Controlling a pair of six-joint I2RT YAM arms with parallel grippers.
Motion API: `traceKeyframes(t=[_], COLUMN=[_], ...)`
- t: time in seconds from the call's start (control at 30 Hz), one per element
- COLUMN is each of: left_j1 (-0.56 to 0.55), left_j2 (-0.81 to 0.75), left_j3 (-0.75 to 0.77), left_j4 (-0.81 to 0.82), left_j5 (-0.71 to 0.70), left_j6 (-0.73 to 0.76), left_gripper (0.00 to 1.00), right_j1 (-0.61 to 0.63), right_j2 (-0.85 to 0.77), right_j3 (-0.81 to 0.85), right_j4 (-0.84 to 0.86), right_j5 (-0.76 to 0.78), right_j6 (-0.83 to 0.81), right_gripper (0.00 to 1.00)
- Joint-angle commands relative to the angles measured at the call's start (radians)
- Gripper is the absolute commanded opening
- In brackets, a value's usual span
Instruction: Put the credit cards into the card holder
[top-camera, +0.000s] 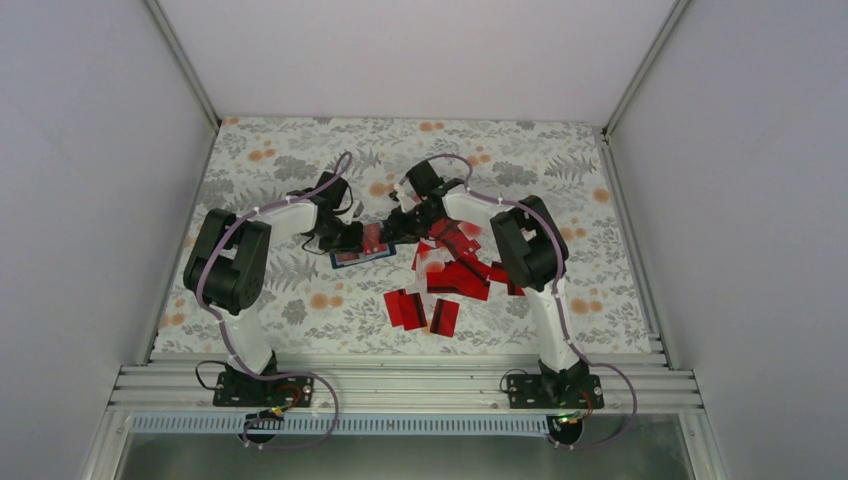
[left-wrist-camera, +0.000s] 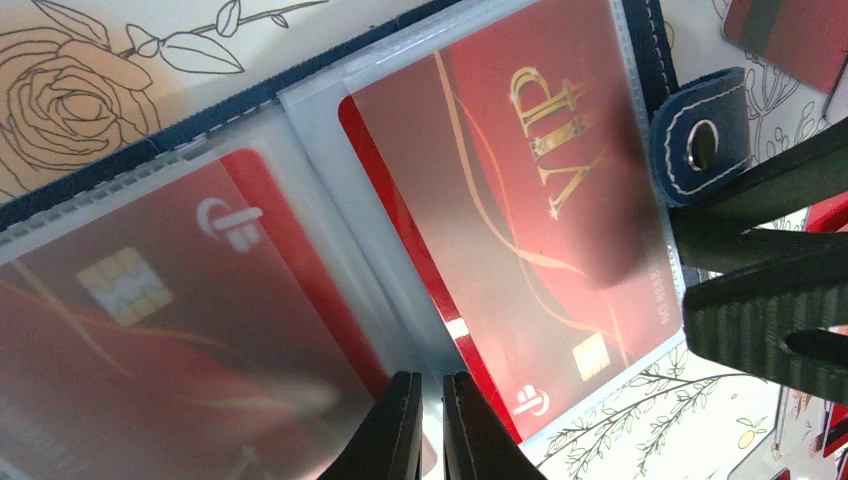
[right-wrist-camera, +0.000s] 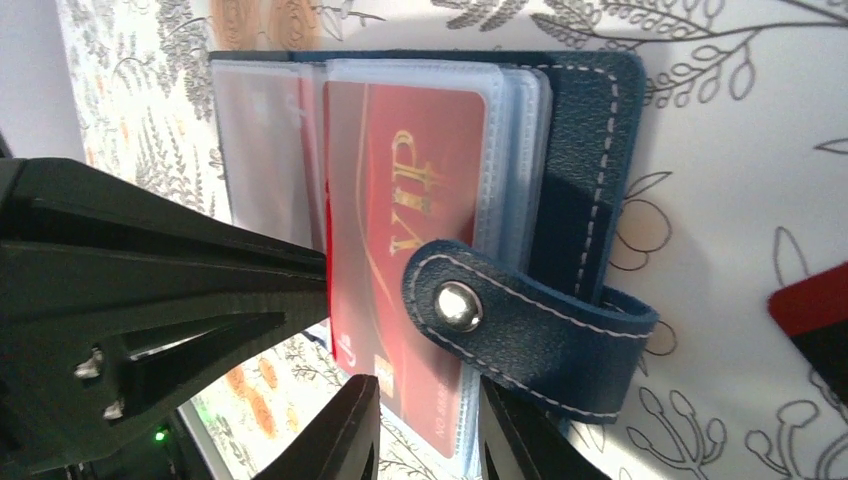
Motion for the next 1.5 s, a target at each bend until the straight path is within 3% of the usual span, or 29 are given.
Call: traceKeyframes(t=[0.0, 0.27, 0.97, 1.47], left_j1=[-0.009, -0.009, -0.010, -0.010], left_j2=[0.047, 0.048, 0.039, 0.044], left_j3=[-0.012, -0.017, -0.038, -0.031], left_j4=[0.005, 0.011, 0.019, 0.019], left_j5=[-0.012, -0.011, -0.014, -0.014], left_j6=[0.000, -0.003, -0.012, -0.009], left_gripper=[0.09, 0.08, 0.09, 0.08], right_j1=[0.017, 0.019, 0.026, 0.029], right_j2=[-0.039, -0.066, -0.014, 0.007], right_j3=[0.027, 0.019, 0.018, 0.004], right_j4=[-0.045, -0.064, -0.019, -0.047], right_j5=[0.069, 0.103, 0.014, 0.099], right_j6=[-0.026, -0.026, -0.018, -0.021], right_gripper=[0.27, 0.30, 0.29, 0.30])
